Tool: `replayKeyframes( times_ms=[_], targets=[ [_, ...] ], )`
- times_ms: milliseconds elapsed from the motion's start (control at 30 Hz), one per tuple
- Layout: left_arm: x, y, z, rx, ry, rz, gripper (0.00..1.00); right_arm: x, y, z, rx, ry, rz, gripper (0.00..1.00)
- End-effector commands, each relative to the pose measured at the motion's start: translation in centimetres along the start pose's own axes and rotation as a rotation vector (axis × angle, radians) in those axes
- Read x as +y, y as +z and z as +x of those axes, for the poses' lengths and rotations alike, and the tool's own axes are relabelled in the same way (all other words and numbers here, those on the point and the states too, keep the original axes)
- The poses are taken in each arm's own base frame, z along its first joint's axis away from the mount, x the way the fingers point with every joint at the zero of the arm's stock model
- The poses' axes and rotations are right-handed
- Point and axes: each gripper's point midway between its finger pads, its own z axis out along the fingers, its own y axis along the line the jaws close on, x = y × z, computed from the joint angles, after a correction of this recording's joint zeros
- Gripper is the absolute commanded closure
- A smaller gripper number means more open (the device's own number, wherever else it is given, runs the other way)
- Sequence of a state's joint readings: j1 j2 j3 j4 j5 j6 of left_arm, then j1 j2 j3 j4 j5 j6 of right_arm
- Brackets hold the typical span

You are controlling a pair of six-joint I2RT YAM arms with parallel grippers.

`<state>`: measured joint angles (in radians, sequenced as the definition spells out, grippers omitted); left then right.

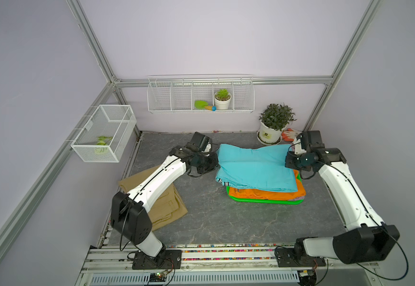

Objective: Put the folded long pants in the basket
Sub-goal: Place the long pant in the basket.

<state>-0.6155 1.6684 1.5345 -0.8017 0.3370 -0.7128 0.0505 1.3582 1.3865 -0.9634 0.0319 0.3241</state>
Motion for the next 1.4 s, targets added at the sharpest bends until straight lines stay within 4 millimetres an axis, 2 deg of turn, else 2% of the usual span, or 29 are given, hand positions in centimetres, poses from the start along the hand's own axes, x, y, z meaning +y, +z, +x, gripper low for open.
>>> replayKeyframes(
  times_ms=[0,167,267,367,633,867,933,1133,1233,1367],
  targets=[
    [-0.6,1.4,-1.4,-0.028,0.019,-0.034,1.00,-3.5,0.0,-1.4,-0.087,0.015,0.142,1.00],
    [-1.7,5.2,-0.3,0.037,0.041,-0.046,1.00,-5.4,1.7,-1.2,-0.077,0.051,0.198,1.00],
    [-1.5,6.8,0.4,0.061,0.038,-0.067,1.00,-6.5,2.4,-1.4,-0.080,0.085,0.212,1.00],
    [-1.1,7.9,1.2,0.090,0.035,-0.095,1.00,-6.8,3.2,-1.1,-0.040,0.094,0.210,1.00],
    [-0.1,8.2,2.0,0.127,0.013,-0.135,1.00,-8.0,4.1,0.2,-0.022,0.097,0.266,1.00],
    [-0.5,7.1,2.8,0.153,0.001,-0.119,1.00,-8.3,5.2,0.8,0.034,0.103,0.280,1.00],
    [0.0,7.2,3.1,0.167,-0.011,-0.140,1.00,-8.5,5.3,1.0,0.038,0.108,0.290,1.00],
    [-0.2,6.8,3.5,0.172,-0.019,-0.120,1.00,-9.1,6.1,2.0,0.074,0.112,0.316,1.00],
    [0.6,7.1,4.0,0.193,-0.023,-0.154,1.00,-9.5,6.2,2.5,0.083,0.126,0.328,1.00],
    [0.2,7.2,4.7,0.216,-0.021,-0.122,1.00,-9.8,6.3,2.7,0.090,0.140,0.328,1.00]
  ],
)
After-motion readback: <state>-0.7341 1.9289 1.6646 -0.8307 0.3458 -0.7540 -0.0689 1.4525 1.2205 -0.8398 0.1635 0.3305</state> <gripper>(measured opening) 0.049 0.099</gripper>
